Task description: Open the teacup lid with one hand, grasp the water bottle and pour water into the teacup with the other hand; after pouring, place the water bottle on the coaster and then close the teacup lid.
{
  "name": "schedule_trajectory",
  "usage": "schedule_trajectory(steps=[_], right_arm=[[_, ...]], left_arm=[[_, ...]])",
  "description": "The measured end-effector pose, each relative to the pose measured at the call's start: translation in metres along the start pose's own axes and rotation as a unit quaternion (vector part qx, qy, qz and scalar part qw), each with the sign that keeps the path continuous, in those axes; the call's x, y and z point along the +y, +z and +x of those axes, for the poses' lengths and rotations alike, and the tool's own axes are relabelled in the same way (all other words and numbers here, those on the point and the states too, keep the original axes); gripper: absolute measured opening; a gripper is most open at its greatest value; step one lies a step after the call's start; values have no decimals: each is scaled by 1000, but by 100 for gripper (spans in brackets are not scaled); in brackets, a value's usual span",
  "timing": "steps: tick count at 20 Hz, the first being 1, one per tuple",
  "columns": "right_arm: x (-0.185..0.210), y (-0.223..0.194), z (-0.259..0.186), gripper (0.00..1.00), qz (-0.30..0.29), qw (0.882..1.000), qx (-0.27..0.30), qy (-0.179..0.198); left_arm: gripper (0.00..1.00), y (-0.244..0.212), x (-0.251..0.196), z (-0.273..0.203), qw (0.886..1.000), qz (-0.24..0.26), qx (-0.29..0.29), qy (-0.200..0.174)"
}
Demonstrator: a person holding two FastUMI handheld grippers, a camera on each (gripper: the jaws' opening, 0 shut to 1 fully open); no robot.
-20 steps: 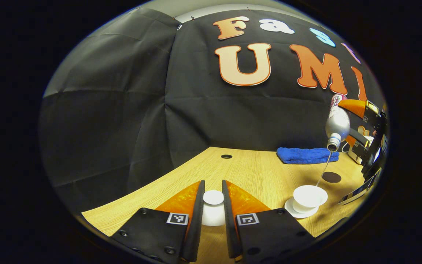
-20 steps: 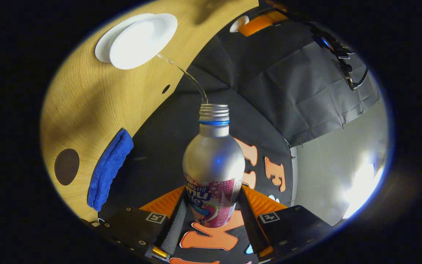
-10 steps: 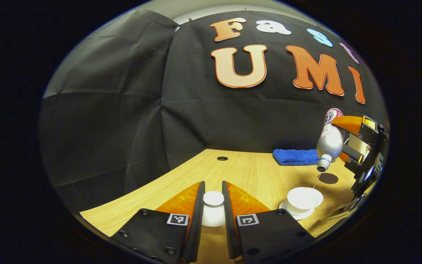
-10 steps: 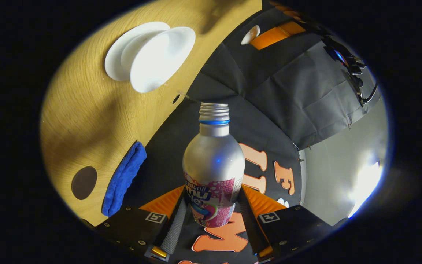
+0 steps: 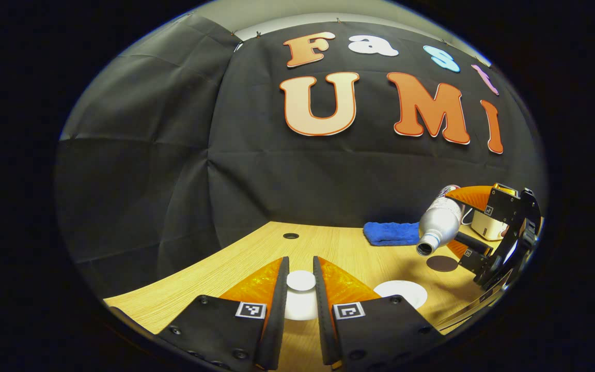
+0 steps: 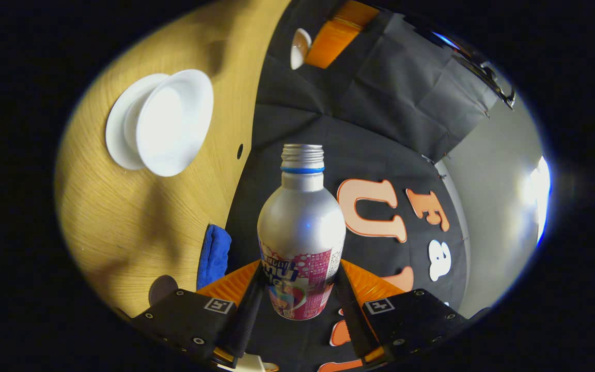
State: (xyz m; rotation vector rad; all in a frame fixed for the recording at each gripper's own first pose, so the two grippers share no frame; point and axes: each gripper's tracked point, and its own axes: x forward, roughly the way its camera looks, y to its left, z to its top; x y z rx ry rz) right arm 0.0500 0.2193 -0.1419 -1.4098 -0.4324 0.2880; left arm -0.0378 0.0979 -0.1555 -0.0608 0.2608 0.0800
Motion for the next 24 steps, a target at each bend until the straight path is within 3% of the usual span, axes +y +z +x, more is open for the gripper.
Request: schedule_trajectory(steps=[3,6,7,11,13,14,15,21,24], right_arm=[[18,-4,-7,75,88,996,28,4],[30,-8,-12,77,175,983,56,0],[37,-7,-14,77,206,976,65,4],[62,-4,-20,77,329,939,103,10],[77,-1,-23,77,399,908,124,19],[84,4,-23,78,436,890,133,26],[93,13,-25,78,471,870,140,34],[127,44,-38,78,625,757,176,78],[145,46,-39,78,666,714,197,90]], left_arm=[[33,7,-12,3,1000,2,-7,-14],[33,13,-24,6,1000,-1,-12,-26],[36,14,-28,5,999,-2,-13,-30],[34,19,-42,8,999,-4,-17,-43],[34,19,-48,8,999,-4,-15,-49],[30,19,-51,8,999,-4,-15,-52],[34,19,-53,10,998,-3,-14,-53],[34,18,-67,9,998,-4,-8,-64],[34,13,-73,10,998,-7,-4,-68]])
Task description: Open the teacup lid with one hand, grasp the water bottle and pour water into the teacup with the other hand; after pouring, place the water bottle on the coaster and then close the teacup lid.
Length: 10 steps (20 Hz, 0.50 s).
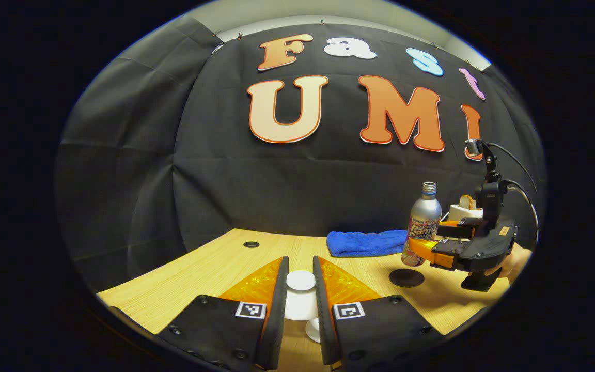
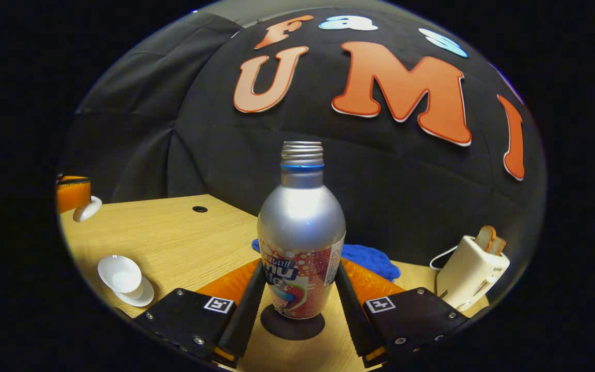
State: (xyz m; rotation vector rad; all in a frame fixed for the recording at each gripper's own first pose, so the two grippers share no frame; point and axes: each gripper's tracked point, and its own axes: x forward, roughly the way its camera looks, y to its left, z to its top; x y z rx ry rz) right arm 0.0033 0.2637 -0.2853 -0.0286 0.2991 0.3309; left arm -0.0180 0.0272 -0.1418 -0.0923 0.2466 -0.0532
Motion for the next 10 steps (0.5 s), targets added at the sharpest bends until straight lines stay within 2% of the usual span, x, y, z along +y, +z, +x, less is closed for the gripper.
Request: schedule_trajectory(steps=[2,3,10], right_arm=[[3,-11,1,78,28,999,16,5],[4,-16,2,78,39,999,23,7],[1,-35,9,78,64,997,49,-5]], left_arm=[[31,-2,-6,2,1000,-3,1,-6],[34,-5,-8,4,1000,-4,4,-9],[34,-34,-26,16,999,-13,39,-27]])
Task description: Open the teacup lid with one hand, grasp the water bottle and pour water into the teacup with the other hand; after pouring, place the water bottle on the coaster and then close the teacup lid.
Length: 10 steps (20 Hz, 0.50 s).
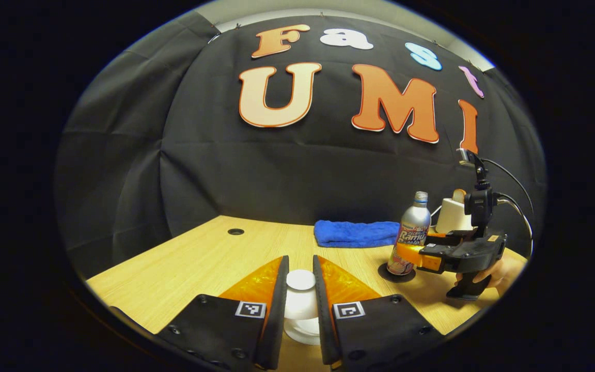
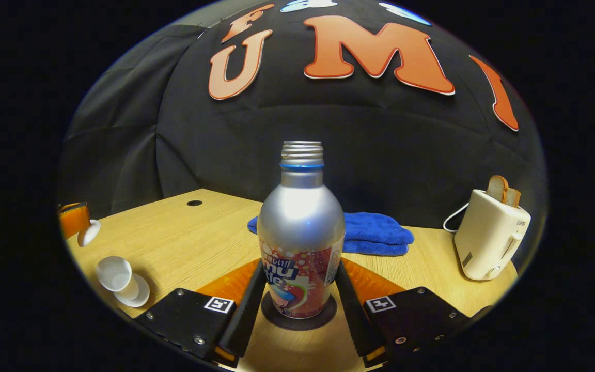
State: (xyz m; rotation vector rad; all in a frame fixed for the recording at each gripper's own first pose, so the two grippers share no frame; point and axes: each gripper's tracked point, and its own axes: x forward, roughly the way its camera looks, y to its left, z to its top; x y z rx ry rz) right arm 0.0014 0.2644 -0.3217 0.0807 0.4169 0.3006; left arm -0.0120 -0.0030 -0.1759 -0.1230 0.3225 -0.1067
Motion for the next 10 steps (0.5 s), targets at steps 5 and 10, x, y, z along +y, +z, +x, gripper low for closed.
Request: schedule_trajectory(steps=[5,10], right_arm=[[-2,-6,4,78,0,1000,-2,0],[-4,-10,6,84,-7,1000,3,-3]], left_arm=[[34,-21,-11,5,1000,2,24,-10],[34,-36,-20,8,999,6,38,-22]])
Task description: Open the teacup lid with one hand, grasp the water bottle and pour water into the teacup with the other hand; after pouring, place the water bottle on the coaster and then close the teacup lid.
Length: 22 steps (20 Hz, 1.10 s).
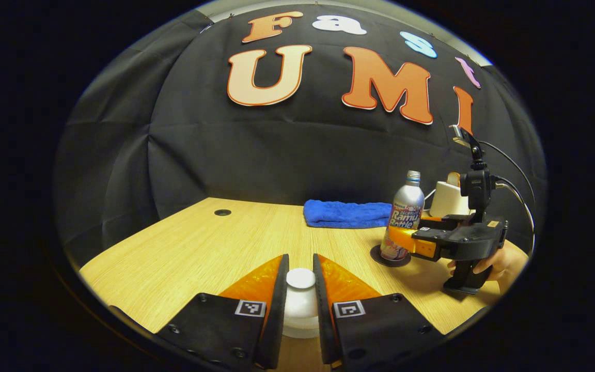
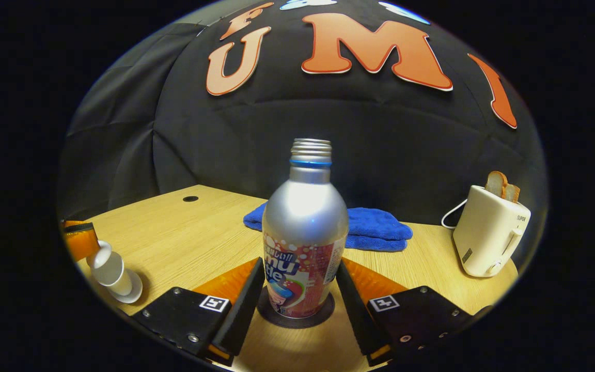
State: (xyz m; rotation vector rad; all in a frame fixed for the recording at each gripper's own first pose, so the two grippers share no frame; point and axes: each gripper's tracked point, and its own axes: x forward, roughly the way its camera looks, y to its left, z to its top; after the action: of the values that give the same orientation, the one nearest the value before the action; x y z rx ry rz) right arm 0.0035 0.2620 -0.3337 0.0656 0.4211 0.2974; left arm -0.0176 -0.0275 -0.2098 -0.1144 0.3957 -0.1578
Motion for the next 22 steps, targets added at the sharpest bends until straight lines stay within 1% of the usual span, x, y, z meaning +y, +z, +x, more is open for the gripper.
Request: schedule_trajectory(steps=[1,2,3,4,5,6,7,8,9,10,11,13,14,15,17,19,20,21,22], right_arm=[[0,0,0,86,-2,1000,0,0],[-1,1,-2,91,-5,1000,-1,-1],[-2,2,-3,93,-9,1000,-2,-2],[-3,1,-6,96,-15,1000,-3,-6],[-4,2,-8,98,-20,1000,-4,-8],[-6,2,-11,98,-23,1000,-4,-10],[-7,1,-15,99,-26,1000,-4,-10],[-8,1,-18,99,-27,1000,-3,-10],[-9,1,-23,99,-26,1000,-4,-11],[-11,1,-29,99,-24,1000,-6,-11],[-13,2,-35,99,-24,1000,-7,-13],[-19,6,-50,99,-20,1000,-15,-18],[-21,11,-58,99,-18,999,-22,-20],[-25,17,-67,99,-15,999,-31,-23],[-32,30,-85,99,-10,998,-52,-32],[-38,40,-102,99,-4,997,-70,-38],[-41,45,-110,99,-1,996,-79,-41],[-43,50,-118,99,0,995,-87,-43],[-47,55,-126,99,-2,994,-95,-49]], left_arm=[[34,-1,-1,2,1000,1,2,-1],[36,-5,-2,2,1000,2,5,-1],[34,-9,-2,3,1000,1,9,-1],[34,-12,-3,4,1000,0,13,-1],[36,-14,-3,4,1000,0,15,-1],[36,-17,-2,5,1000,2,17,0],[34,-19,-5,6,1000,3,18,-2],[34,-21,-6,7,1000,4,19,-3],[36,-20,-6,7,1000,7,14,-3],[31,-19,-6,8,1000,10,12,-2],[31,-21,-7,8,1000,13,14,-5],[36,-20,-8,8,1000,22,15,-7],[36,-17,-6,7,1000,23,14,-5],[42,-15,-7,6,1000,24,10,-3],[60,-4,-7,4,1000,27,-7,2],[67,12,-11,1,999,35,-29,6],[68,22,-13,-1,998,39,-41,7],[75,32,-17,-3,998,39,-53,7],[78,42,-20,-6,997,37,-64,6]])
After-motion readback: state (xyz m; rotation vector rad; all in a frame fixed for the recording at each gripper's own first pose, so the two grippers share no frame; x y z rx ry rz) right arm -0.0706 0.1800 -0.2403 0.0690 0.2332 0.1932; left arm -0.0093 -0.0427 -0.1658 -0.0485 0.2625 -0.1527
